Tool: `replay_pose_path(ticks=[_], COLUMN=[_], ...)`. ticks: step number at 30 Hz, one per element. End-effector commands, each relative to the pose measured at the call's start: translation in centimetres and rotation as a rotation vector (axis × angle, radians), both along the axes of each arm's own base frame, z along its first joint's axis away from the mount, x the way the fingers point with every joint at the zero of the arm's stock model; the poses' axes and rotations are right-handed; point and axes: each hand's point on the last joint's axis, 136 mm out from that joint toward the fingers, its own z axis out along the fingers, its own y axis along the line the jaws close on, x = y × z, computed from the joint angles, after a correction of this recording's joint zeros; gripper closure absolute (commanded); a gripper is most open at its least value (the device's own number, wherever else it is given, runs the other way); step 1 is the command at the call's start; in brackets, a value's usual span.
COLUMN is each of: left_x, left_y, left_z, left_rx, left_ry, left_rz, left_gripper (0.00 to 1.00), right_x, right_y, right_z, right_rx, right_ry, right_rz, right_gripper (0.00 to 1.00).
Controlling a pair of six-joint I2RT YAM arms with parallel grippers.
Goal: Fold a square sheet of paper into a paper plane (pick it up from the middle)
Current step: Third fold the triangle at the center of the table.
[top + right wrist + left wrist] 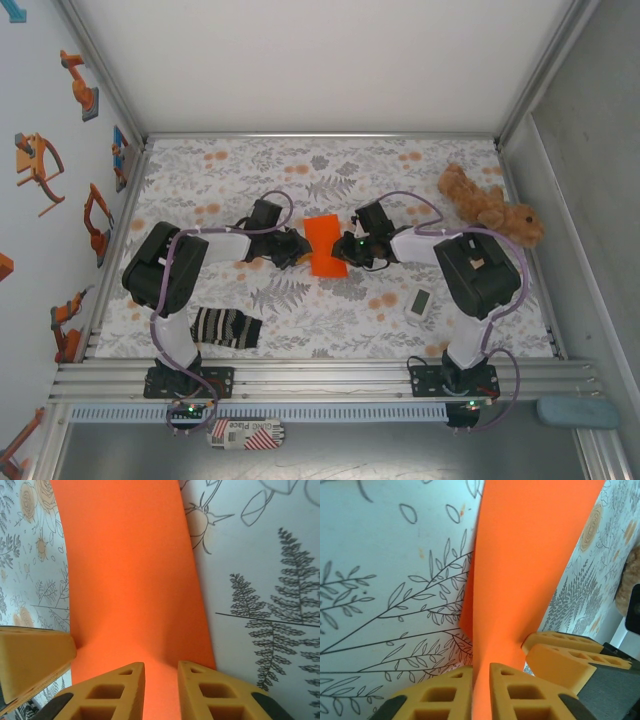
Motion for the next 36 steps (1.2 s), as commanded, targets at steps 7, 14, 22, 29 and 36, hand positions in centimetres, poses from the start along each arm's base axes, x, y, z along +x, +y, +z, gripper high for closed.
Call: replay_pose_path(ticks=[7, 14, 22, 29, 36], left_x=[0.4, 0.7, 1.1, 1.3, 1.5], left_y=[-0.2, -0.1, 0.1, 0.0, 0.0], left_z=[0.6, 1.5, 2.2, 2.6, 3.2], left_rx=[-0.035, -0.052, -0.061, -0.066, -0.061], left_ry=[0.007, 0.007, 0.019, 0.025, 0.044], left_rz=[0.015, 0.037, 0.061, 0.071, 0.075], left_gripper=[0.98, 1.00, 1.00, 1.00, 1.00], right_x=[1.9, 2.2, 2.9, 1.2, -0.3], right_y=[-0.1, -1.8, -4.6, -2.9, -0.3], right_z=[5.1, 7.7, 9.7, 10.6, 7.8], right_rx=[0.032, -0.035, -0.233, -0.261, -0.346], right_ry=[-0.211, -0.393, -0.643, -0.892, -0.911], right_rz=[0.023, 0.042, 0.082, 0.269, 0.484], right_gripper=[0.66, 0.45, 0.01, 0.04, 0.13])
